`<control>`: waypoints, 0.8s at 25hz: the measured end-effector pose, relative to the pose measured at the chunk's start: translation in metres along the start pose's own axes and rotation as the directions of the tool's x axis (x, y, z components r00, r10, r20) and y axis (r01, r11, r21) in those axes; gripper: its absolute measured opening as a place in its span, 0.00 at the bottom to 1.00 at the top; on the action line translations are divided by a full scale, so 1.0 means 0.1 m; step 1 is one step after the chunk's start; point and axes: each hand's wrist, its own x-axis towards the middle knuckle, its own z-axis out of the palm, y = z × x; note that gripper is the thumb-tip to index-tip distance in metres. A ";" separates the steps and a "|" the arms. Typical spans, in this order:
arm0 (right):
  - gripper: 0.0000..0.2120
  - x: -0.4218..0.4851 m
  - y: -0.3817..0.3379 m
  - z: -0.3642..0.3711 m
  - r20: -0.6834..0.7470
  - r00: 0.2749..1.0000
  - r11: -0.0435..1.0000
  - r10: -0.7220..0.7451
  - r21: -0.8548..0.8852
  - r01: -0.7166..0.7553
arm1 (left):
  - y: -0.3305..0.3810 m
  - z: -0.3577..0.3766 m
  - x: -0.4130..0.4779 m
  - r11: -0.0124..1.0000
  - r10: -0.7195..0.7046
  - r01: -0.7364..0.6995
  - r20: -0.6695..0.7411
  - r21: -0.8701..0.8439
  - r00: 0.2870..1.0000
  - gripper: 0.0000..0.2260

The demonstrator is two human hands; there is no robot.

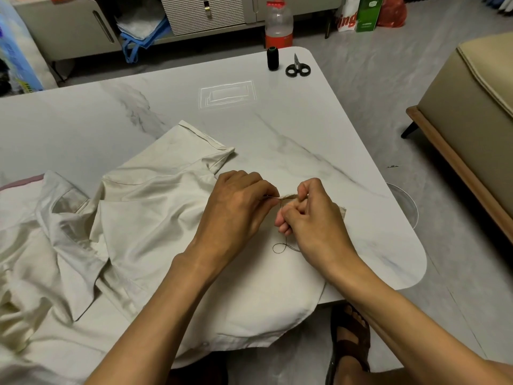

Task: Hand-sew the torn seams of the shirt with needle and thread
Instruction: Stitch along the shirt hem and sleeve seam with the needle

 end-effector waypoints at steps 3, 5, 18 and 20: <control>0.13 0.01 -0.01 -0.01 -0.008 1.000 1.000 -0.021 0.011 0.021 | -0.02 -0.03 0.00 0.999 0.029 -0.028 0.043 -0.042 0.999 0.07; 0.11 0.02 -0.03 -0.02 0.021 1.000 0.998 -0.022 0.059 0.021 | -0.02 -0.04 0.00 0.999 0.011 -0.009 0.040 -0.048 0.999 0.07; 0.05 0.23 -0.11 -0.36 0.200 0.973 0.993 0.111 -0.069 -0.099 | -0.07 -0.17 -0.07 0.995 -0.057 0.053 -0.042 -0.088 0.997 0.09; 0.04 0.23 -0.11 -0.32 0.282 0.946 0.986 0.162 0.001 -0.169 | -0.08 -0.19 -0.08 0.996 -0.036 0.032 -0.049 -0.078 0.998 0.09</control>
